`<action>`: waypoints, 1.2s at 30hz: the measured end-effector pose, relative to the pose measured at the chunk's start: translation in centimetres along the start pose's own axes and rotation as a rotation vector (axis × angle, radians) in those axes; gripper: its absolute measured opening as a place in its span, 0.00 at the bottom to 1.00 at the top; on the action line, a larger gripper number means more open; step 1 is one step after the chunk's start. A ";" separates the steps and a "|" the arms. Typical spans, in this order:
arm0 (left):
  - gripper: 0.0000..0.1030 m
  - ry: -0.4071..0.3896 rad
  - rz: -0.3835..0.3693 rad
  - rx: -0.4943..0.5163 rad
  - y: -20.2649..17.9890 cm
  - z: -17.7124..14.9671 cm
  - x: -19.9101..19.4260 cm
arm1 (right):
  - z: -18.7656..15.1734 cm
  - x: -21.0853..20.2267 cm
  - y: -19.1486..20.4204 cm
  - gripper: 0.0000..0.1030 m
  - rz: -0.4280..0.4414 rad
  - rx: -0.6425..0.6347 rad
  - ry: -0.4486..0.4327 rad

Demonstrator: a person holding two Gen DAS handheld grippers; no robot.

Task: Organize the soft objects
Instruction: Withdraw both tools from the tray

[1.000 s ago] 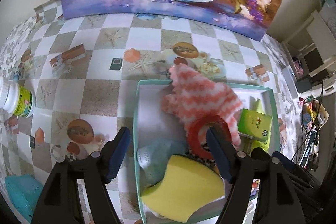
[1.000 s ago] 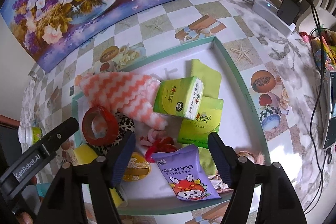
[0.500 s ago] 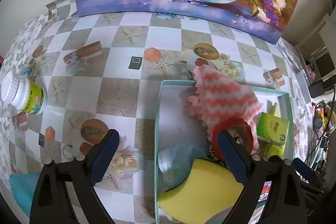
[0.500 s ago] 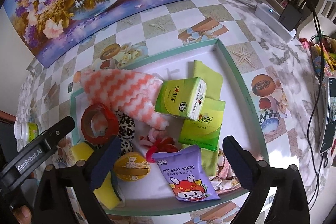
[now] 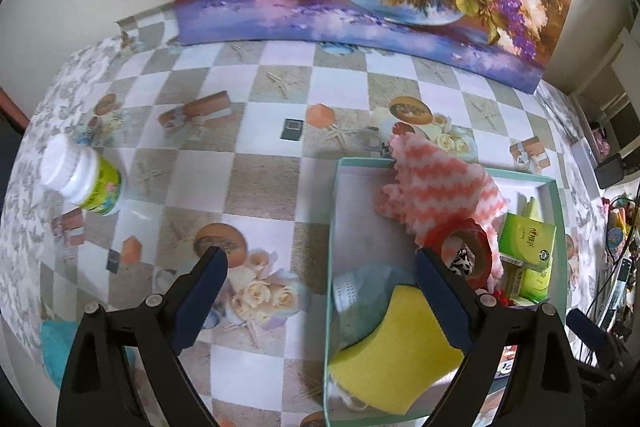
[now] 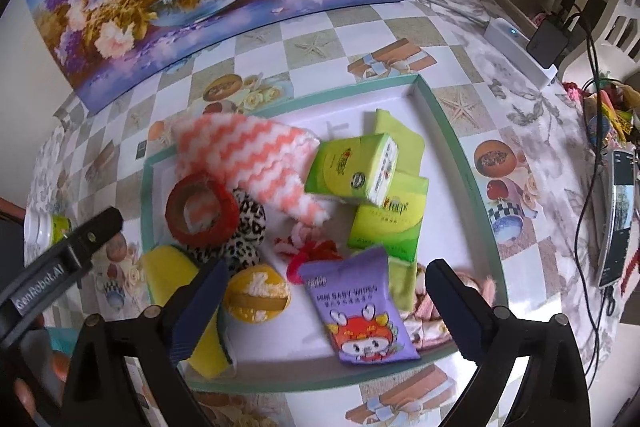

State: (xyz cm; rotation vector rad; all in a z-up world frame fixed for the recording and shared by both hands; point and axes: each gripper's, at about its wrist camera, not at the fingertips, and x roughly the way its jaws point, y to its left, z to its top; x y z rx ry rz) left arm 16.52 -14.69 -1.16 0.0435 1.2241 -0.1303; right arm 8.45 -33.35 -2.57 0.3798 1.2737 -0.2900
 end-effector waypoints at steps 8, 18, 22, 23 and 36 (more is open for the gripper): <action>0.92 0.030 0.106 0.009 1.2 -2.8 -0.7 | -2.3 -1.0 1.9 0.97 -0.004 -0.054 -0.008; 0.92 0.005 0.136 -0.007 3.1 -5.7 -3.3 | -4.8 -2.3 3.0 0.97 0.024 -0.071 -0.014; 0.92 0.001 0.129 -0.009 3.9 -6.9 -4.0 | -6.0 -2.6 3.2 0.97 0.026 -0.074 -0.009; 0.92 0.001 0.129 -0.009 4.1 -7.3 -4.1 | -6.3 -2.6 3.2 0.97 0.030 -0.075 -0.008; 0.92 0.039 0.148 -0.012 6.4 -11.3 -4.2 | -10.0 -3.0 4.1 0.97 0.033 -0.106 0.007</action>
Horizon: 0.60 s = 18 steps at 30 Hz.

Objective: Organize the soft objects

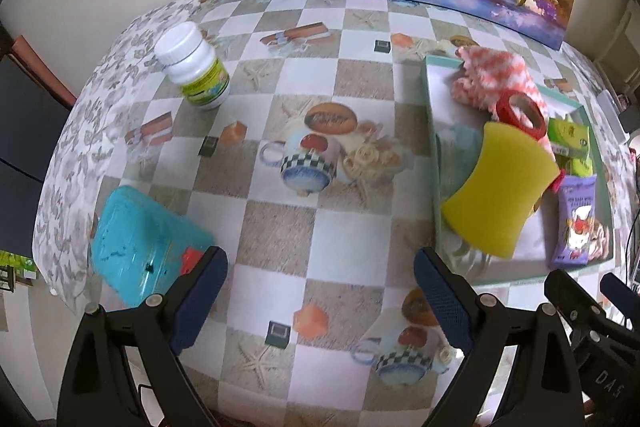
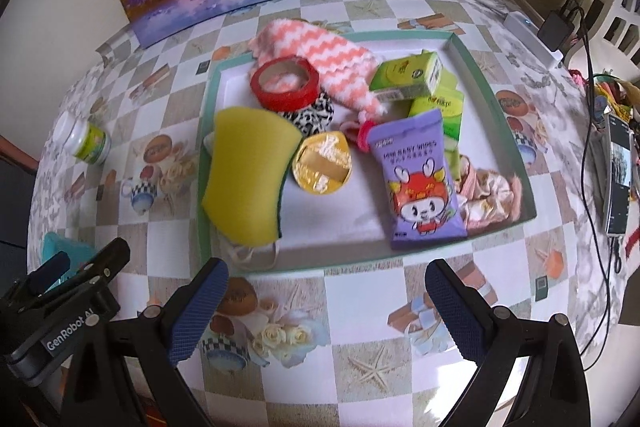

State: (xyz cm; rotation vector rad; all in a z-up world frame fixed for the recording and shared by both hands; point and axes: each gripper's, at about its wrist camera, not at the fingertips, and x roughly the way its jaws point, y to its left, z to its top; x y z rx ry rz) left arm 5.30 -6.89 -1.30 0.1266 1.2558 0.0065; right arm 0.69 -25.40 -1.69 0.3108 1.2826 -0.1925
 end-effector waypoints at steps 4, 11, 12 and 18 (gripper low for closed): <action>0.92 0.009 -0.023 -0.015 0.7 -1.0 -0.1 | -0.8 -0.3 0.2 0.97 0.002 -0.004 -0.005; 0.92 0.002 -0.023 -0.032 1.7 -2.2 -0.6 | -2.1 -0.7 0.7 0.97 0.011 -0.021 -0.009; 0.92 0.004 -0.018 -0.034 1.8 -2.3 -0.6 | -2.2 -0.7 0.8 0.97 0.012 -0.023 -0.009; 0.92 0.003 0.000 -0.050 2.4 -2.7 -0.6 | -2.5 -1.2 1.0 0.97 0.022 -0.030 -0.024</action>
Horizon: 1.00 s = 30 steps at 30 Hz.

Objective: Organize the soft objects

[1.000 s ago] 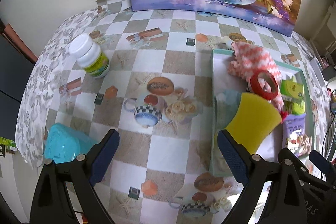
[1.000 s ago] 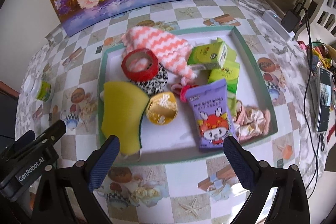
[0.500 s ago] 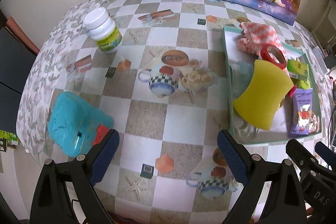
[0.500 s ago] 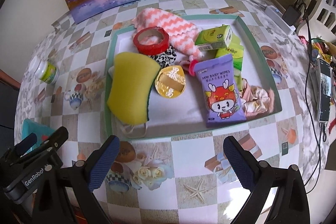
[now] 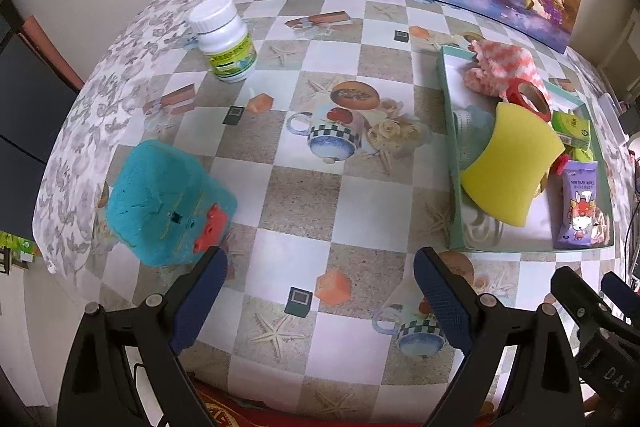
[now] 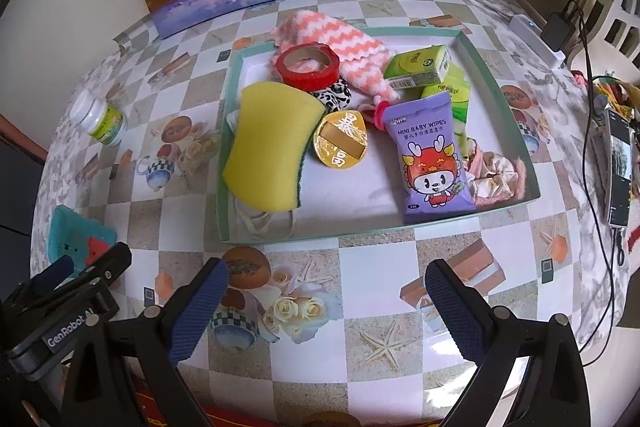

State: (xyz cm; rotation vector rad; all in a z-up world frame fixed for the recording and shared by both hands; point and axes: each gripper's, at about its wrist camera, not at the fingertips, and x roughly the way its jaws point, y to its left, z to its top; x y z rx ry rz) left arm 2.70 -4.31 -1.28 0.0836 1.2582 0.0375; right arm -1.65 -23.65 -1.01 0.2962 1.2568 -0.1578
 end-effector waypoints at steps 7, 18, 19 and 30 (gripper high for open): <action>0.92 -0.016 0.010 -0.018 0.4 0.1 -0.4 | 0.2 -0.3 -0.1 0.97 0.001 -0.007 -0.012; 0.92 -0.028 0.009 -0.029 1.0 0.3 -0.5 | 0.5 -0.4 -0.2 0.97 -0.026 -0.031 -0.018; 0.92 -0.029 0.008 -0.030 1.1 0.3 -0.6 | 0.5 -0.4 -0.2 0.97 -0.027 -0.030 -0.018; 0.92 -0.052 -0.007 -0.035 1.3 0.3 -1.0 | 0.8 -0.6 -0.6 0.97 -0.035 -0.022 -0.031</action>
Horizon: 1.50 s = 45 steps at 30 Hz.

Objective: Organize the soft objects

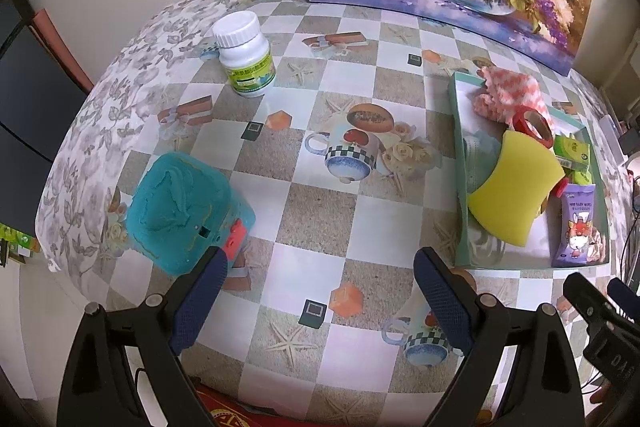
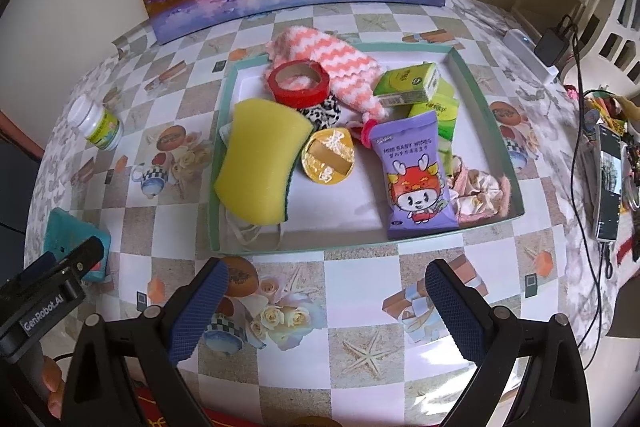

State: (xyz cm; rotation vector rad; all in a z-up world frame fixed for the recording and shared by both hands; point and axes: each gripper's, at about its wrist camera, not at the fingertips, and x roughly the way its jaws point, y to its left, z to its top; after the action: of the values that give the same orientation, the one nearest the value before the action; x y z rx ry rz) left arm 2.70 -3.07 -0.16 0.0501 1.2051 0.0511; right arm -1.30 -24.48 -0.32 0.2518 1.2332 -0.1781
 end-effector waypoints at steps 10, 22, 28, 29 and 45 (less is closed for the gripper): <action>0.92 -0.011 0.002 0.001 -0.1 0.1 -0.2 | -0.1 0.0 0.0 0.97 -0.008 -0.003 0.006; 0.92 -0.012 -0.010 0.004 -0.2 0.1 -0.2 | 0.0 -0.2 -0.1 0.97 -0.019 -0.003 0.001; 0.92 -0.002 -0.009 0.007 -0.3 0.1 0.0 | 0.0 -0.2 -0.2 0.97 -0.020 -0.006 0.000; 0.92 -0.001 -0.008 0.010 -0.4 0.1 0.0 | 0.0 -0.2 -0.1 0.97 -0.020 -0.007 0.000; 0.92 -0.006 -0.042 0.019 -0.7 0.1 -0.2 | 0.1 -0.3 0.1 0.97 -0.024 -0.013 -0.003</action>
State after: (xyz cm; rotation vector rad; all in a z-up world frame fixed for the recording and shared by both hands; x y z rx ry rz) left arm 2.75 -3.78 -0.02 0.0417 1.2001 0.0022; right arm -1.30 -24.45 -0.04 0.2251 1.2348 -0.1911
